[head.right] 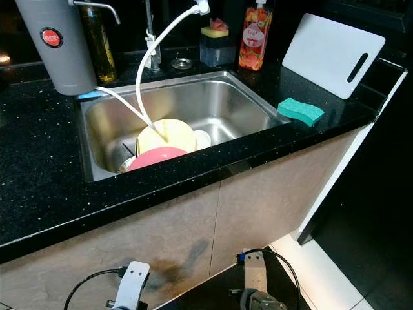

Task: Kitchen organization

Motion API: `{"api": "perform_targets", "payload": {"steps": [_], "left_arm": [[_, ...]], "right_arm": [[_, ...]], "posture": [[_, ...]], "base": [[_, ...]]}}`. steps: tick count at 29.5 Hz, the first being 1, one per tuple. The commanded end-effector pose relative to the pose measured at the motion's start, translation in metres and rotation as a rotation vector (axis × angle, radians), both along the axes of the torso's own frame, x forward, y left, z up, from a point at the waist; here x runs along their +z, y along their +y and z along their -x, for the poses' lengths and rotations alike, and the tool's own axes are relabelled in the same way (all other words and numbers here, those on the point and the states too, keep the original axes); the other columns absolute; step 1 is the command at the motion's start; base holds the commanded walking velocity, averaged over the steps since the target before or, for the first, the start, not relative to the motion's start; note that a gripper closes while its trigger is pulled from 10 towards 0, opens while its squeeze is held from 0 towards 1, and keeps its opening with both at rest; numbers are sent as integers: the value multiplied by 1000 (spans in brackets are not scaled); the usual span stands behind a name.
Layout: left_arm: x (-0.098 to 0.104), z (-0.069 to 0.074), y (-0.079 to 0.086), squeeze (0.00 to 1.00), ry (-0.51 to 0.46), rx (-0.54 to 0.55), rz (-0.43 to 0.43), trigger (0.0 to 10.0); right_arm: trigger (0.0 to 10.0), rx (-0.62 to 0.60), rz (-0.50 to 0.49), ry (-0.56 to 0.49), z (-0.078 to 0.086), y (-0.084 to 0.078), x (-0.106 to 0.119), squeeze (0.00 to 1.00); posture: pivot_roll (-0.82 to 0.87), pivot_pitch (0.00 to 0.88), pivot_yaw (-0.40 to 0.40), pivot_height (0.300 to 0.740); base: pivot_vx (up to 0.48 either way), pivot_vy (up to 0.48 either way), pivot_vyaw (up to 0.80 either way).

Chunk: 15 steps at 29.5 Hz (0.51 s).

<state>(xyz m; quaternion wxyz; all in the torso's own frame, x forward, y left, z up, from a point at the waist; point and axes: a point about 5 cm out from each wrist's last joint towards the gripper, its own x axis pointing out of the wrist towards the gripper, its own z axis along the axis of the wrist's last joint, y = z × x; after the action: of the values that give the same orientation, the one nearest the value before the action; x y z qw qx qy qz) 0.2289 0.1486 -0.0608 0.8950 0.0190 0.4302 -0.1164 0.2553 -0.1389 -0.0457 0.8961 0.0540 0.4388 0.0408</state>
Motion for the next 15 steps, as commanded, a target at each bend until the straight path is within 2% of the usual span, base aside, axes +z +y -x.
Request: {"api": "perform_targets", "payload": {"steps": [1,15], "left_arm": [[-4,6,-1,0,35,14,7,10000],[-5,7,-1,0,39,9,8,10000]], "right_arm": [[10000,-5,4,40,9,-1,-7,0],[10000,0,12,47,11,-1,-8,0]], "posture": [[59,112,-69,740],[54,105,-70,740]], "base": [[0,0,0],[0,0,0]]}}
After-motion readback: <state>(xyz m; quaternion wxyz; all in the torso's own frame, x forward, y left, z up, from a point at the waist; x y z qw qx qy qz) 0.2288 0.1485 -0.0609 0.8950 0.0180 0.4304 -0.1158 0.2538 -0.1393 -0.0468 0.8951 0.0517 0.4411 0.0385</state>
